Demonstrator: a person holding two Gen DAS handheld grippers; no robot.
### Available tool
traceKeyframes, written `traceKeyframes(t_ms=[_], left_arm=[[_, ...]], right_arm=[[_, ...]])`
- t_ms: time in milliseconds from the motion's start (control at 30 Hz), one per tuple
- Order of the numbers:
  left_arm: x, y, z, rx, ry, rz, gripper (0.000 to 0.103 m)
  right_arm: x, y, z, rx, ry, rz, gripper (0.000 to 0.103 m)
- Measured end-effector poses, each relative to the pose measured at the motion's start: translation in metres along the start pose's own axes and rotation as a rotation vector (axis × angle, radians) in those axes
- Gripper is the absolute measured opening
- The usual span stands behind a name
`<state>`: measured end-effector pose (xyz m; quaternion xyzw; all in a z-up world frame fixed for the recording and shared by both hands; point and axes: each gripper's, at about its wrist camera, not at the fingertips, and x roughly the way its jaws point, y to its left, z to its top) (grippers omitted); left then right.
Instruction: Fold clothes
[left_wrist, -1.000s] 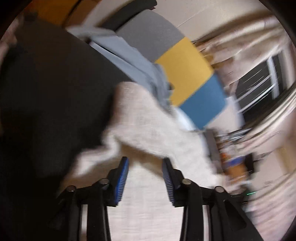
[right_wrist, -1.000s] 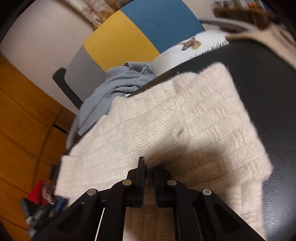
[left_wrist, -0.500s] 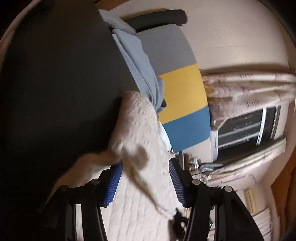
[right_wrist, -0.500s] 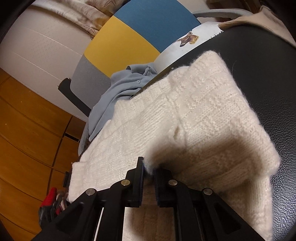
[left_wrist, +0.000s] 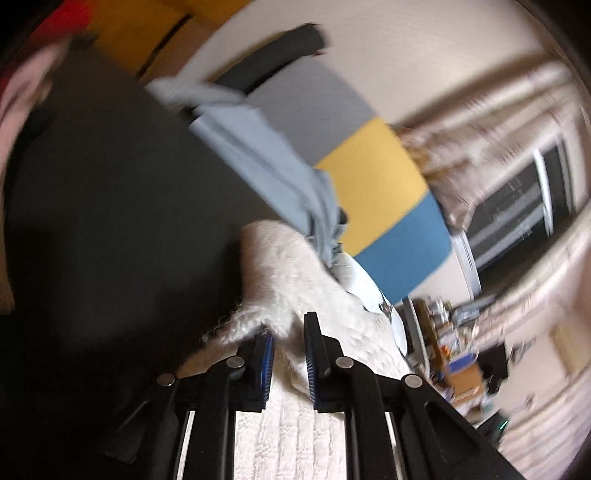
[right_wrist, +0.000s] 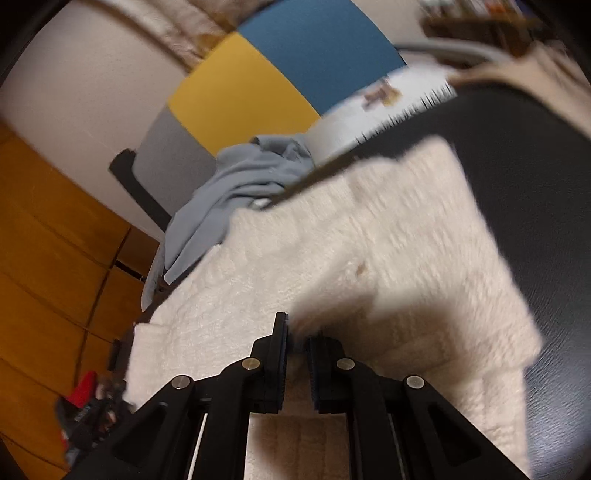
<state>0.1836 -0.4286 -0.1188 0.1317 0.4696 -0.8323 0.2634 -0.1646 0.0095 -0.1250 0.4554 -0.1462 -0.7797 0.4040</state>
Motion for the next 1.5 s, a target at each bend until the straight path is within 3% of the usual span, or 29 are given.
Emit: traceKeyframes(t_ms=[100, 167, 267, 300, 433, 567, 633, 667, 700, 733, 800, 833, 867, 1033, 1067, 1200, 1267, 1367, 1500], left_arm=[[0.005, -0.006, -0.008, 0.111, 0.038, 0.045, 0.013], [0.013, -0.002, -0.016, 0.151, 0.080, 0.074, 0.008], [0.018, 0.010, -0.027, 0.129, 0.153, 0.071, 0.008], [0.019, 0.012, -0.025, 0.110, 0.152, 0.066, 0.012], [0.020, 0.019, -0.023, 0.075, 0.143, 0.059, 0.020], [0.018, 0.015, -0.027, 0.091, 0.135, 0.071, 0.027], [0.020, 0.012, -0.023, 0.079, 0.137, 0.089, 0.033], [0.019, 0.012, -0.020, 0.058, 0.127, 0.099, 0.035], [0.015, 0.013, -0.015, 0.032, 0.102, 0.083, 0.036], [0.012, 0.013, -0.011, 0.007, 0.077, 0.067, 0.036], [0.005, 0.013, -0.002, -0.024, 0.024, 0.021, 0.035], [0.005, 0.009, 0.001, 0.002, 0.006, 0.036, 0.031], [0.008, 0.005, 0.002, 0.041, 0.008, 0.093, 0.017], [0.023, 0.023, -0.025, 0.091, 0.121, 0.171, 0.008], [0.017, 0.033, -0.027, 0.029, 0.115, 0.123, 0.008], [0.007, 0.041, -0.029, 0.013, 0.118, 0.130, 0.008], [0.002, 0.030, -0.032, 0.071, 0.134, 0.169, 0.008], [-0.010, 0.013, -0.042, 0.157, 0.157, 0.200, 0.019], [-0.041, -0.010, -0.045, 0.272, 0.124, 0.194, 0.024]], right_arm=[[-0.022, 0.005, 0.000, -0.064, -0.066, -0.026, 0.010], [-0.022, -0.002, -0.004, -0.081, -0.046, -0.066, 0.010], [-0.018, -0.020, -0.011, -0.001, -0.022, -0.027, 0.010], [-0.017, -0.027, -0.013, 0.033, -0.017, -0.003, 0.011], [-0.012, -0.034, -0.011, 0.100, -0.018, 0.051, 0.042], [-0.009, -0.026, -0.001, 0.116, -0.034, 0.077, 0.057], [-0.006, -0.022, 0.003, 0.112, -0.037, 0.069, 0.057], [-0.002, -0.017, 0.006, 0.081, -0.026, 0.018, 0.052], [-0.001, -0.012, 0.009, 0.052, -0.022, -0.022, 0.026], [-0.004, -0.008, 0.011, 0.024, -0.033, -0.040, 0.008], [-0.010, 0.001, 0.016, -0.031, -0.055, -0.075, 0.008], [-0.015, 0.005, 0.018, -0.059, -0.071, -0.089, 0.008], [-0.022, 0.010, 0.019, -0.084, -0.091, -0.098, 0.008], [-0.020, 0.001, 0.004, -0.134, -0.054, -0.204, 0.008], [-0.016, -0.008, -0.001, -0.112, -0.037, -0.213, 0.008], [-0.016, -0.028, -0.008, -0.036, -0.045, -0.171, 0.006], [-0.016, -0.026, -0.009, -0.042, -0.042, -0.167, 0.007], [-0.020, -0.027, -0.011, -0.032, -0.036, -0.156, 0.008], [-0.033, -0.030, -0.008, -0.014, -0.042, -0.151, 0.023]])
